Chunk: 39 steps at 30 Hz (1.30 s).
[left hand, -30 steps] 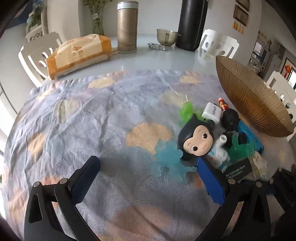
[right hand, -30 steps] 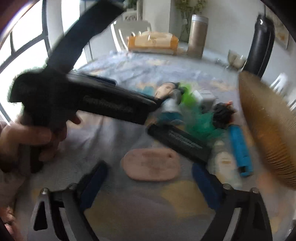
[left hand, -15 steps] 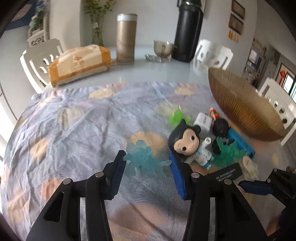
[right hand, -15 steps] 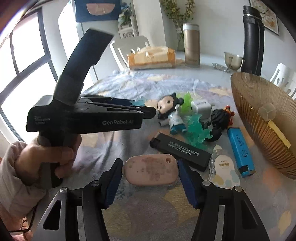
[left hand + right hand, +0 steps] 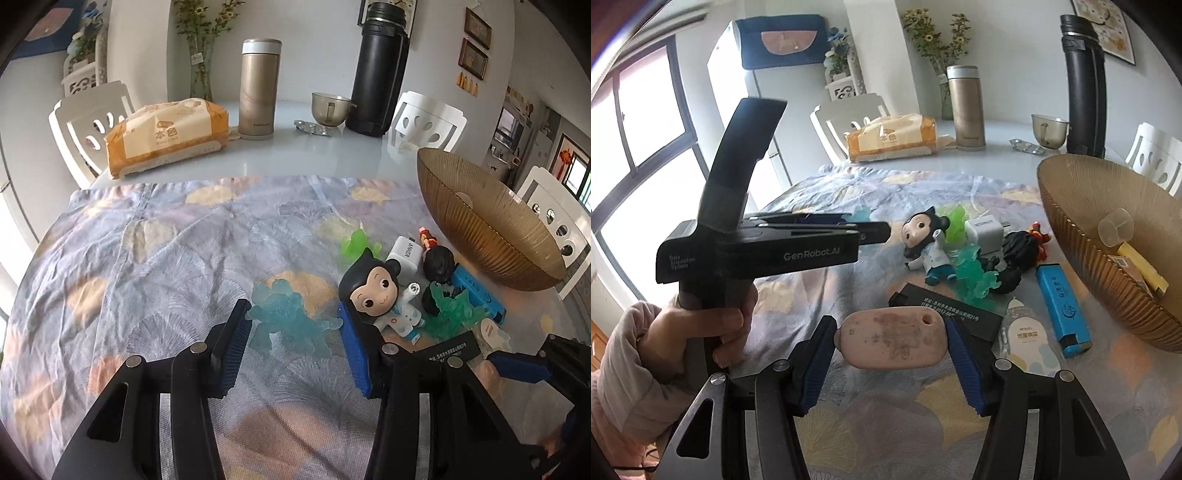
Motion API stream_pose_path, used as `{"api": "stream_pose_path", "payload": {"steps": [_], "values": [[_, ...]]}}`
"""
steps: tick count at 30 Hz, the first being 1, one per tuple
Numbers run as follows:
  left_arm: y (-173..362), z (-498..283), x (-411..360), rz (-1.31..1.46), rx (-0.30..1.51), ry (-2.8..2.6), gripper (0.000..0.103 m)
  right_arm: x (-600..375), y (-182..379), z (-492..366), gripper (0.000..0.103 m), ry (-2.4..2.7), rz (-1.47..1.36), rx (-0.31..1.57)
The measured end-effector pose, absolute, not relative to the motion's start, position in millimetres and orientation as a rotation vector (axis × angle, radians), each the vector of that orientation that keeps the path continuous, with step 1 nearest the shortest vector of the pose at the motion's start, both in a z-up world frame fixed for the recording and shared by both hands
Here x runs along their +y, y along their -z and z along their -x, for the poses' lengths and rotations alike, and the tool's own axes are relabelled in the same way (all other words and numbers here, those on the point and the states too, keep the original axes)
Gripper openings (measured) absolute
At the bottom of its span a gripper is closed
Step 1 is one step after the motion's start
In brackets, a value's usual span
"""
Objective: Organize rigid objects
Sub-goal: 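Carry the pink eraser and teal toy into the amber bowl and open both tools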
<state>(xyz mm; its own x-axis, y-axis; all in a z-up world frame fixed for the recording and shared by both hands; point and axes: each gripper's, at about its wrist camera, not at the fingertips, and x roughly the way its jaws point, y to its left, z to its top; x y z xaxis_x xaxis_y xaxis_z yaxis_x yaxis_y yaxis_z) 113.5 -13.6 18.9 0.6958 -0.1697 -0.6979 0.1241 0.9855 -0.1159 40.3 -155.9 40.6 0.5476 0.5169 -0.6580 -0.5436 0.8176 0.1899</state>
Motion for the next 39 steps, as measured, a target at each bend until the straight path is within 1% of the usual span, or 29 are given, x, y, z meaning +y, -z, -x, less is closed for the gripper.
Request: {"api": "stream_pose_path", "payload": {"steps": [4,9,13,16,21,24,34,39], "values": [[-20.4,-111.4,-8.9,0.085,0.771,0.163,0.046,-157.7,-46.7,-35.6,0.059,-0.613,0.040,0.714],[-31.4,-96.2,-4.7,0.090,0.676,0.151,0.046,-165.7,-62.0,-26.1,0.059,-0.606,0.020,0.625],[-36.0,-98.0,-4.8,0.084,0.680,0.144,0.045,-180.4,-77.7,-24.5,0.059,-0.574,-0.019,0.542],[-50.5,-97.9,-5.7,0.111,0.668,0.162,0.045,-195.6,-90.9,-30.6,0.059,-0.544,-0.070,0.510],[-84.5,-99.5,-24.8,0.047,0.614,0.175,0.045,-220.5,-116.8,-45.6,0.059,-0.493,-0.146,0.487],[-94.9,-105.3,-38.6,0.030,0.599,0.190,0.045,-235.7,-126.2,-53.7,0.059,-0.443,-0.169,0.456],[-109.9,-133.0,-109.0,-0.032,0.575,0.318,0.045,-289.6,-108.0,-85.5,0.059,-0.275,-0.280,0.464],[-109.3,-157.5,-145.1,-0.036,0.596,0.371,0.045,-315.7,-101.5,-90.9,0.059,-0.200,-0.316,0.472]]}}
